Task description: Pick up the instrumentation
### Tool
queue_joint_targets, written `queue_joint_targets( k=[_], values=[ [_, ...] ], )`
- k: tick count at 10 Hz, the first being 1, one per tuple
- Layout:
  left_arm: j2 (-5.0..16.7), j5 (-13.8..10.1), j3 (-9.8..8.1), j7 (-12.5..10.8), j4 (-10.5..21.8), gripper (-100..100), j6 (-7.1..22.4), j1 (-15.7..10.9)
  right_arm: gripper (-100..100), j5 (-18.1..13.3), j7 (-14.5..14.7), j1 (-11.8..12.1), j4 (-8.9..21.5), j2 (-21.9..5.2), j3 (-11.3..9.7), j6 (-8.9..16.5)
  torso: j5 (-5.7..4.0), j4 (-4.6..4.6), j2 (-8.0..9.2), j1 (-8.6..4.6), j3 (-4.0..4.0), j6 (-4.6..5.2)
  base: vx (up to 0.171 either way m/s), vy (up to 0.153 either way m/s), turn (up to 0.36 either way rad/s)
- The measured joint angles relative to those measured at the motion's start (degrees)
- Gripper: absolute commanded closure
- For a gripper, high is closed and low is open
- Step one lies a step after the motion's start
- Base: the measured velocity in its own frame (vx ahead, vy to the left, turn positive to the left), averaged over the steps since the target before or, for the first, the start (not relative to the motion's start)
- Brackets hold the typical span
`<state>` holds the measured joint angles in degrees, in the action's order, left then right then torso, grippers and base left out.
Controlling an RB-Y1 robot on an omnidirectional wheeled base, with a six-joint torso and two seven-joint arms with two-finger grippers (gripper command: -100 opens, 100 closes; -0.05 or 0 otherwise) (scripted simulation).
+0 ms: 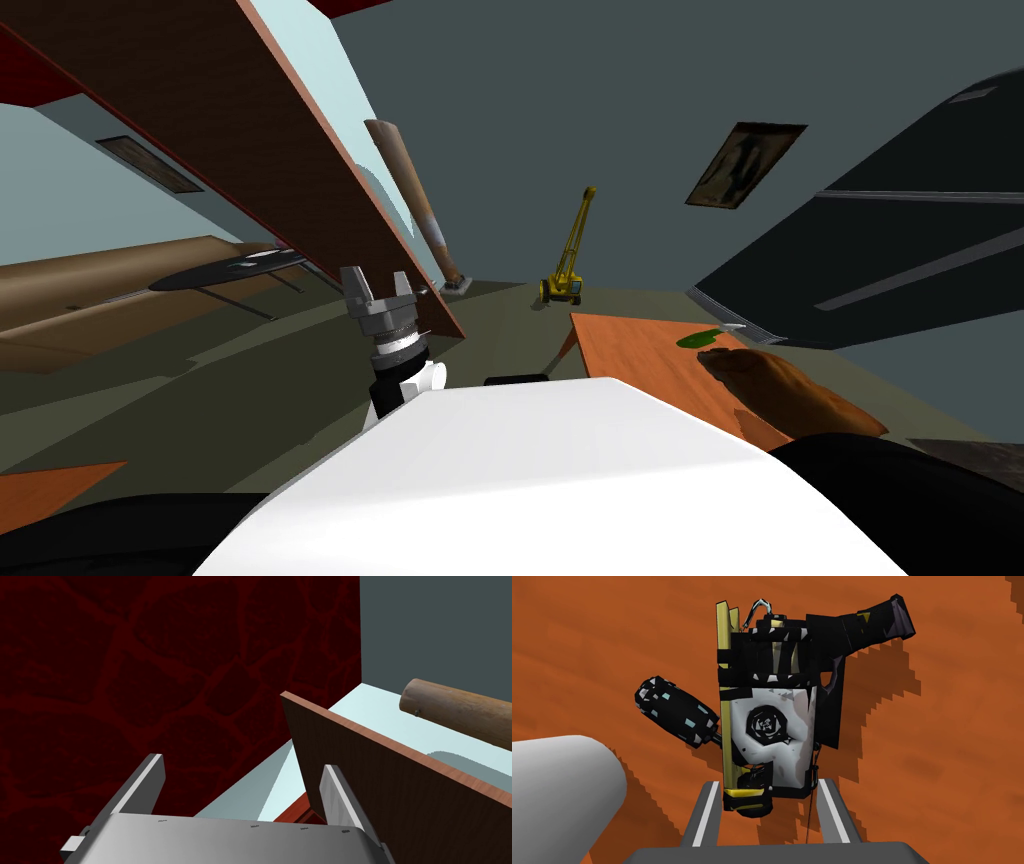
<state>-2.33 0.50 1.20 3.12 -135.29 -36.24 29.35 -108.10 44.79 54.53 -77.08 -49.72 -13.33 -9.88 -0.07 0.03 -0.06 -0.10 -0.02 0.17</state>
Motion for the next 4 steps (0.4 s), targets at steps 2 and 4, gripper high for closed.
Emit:
queue_joint_targets(
  k=[2, 4],
  values=[
    [0.0, 0.0, 0.0, 0.0, 0.0, 0, 0.0, 0.0, 100, -0.9, -1.0, 2.0, -2.5, -1.2, 1.5, -0.8, 0.04, -0.01, -0.06, 0.12, -0.04, 0.03, 0.024, 0.028, -0.081],
    [0.0, 0.0, 0.0, 0.0, 0.0, 0, 0.0, 0.0, 0, -0.7, -1.3, 3.0, -3.7, -2.1, 1.8, -1.0, 0.03, -0.01, -0.04, 0.1, -0.03, 0.01, 0.004, 0.007, -0.007]
  ],
)
